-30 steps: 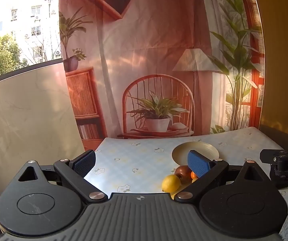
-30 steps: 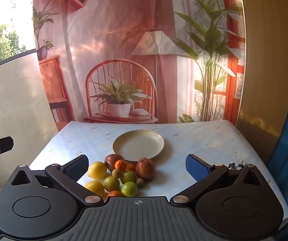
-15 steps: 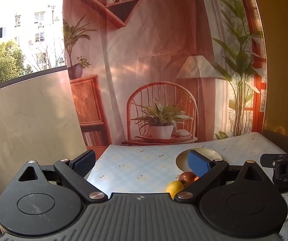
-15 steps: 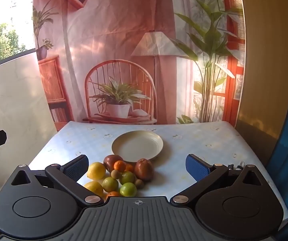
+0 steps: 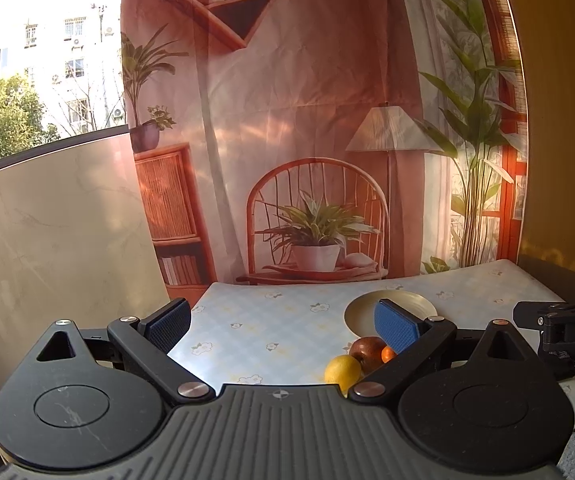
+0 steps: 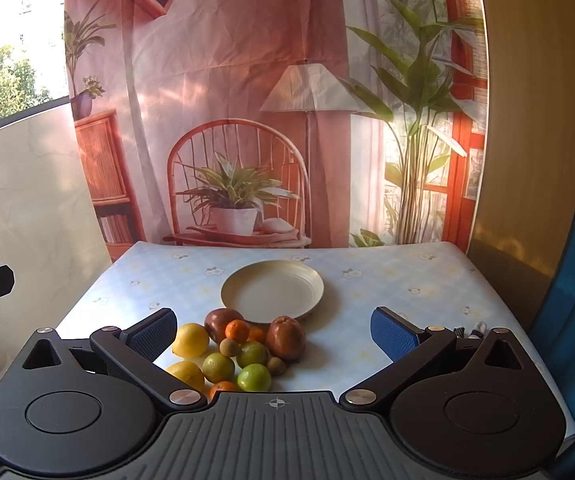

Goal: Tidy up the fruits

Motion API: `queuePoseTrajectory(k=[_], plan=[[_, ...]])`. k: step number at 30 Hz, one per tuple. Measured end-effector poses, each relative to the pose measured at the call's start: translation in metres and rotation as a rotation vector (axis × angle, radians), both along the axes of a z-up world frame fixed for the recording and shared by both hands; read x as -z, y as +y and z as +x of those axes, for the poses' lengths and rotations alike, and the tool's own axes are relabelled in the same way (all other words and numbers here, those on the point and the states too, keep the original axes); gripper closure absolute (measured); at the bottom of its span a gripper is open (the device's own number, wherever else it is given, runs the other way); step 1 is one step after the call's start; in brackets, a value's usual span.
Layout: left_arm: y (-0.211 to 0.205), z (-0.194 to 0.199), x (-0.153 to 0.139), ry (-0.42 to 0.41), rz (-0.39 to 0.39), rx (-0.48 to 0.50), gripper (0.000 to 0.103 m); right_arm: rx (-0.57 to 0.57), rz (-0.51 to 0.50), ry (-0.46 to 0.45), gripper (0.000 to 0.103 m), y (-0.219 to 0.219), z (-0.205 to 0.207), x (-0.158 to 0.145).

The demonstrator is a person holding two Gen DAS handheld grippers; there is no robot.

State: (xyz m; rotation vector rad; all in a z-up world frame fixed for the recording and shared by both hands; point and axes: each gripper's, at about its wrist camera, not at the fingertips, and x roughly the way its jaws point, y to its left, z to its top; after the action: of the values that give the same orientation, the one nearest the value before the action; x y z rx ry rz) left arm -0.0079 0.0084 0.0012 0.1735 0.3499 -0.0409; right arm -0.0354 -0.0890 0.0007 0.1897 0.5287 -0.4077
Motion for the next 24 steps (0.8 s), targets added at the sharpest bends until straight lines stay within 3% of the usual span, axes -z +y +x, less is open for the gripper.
queuePoseTrajectory(k=[24], plan=[[0.0001,-0.0014,-0.0002,0.008,-0.014,0.0,0.003,0.0,-0.003,0.001,0.0,0.0017,-0.0005,0.0008]])
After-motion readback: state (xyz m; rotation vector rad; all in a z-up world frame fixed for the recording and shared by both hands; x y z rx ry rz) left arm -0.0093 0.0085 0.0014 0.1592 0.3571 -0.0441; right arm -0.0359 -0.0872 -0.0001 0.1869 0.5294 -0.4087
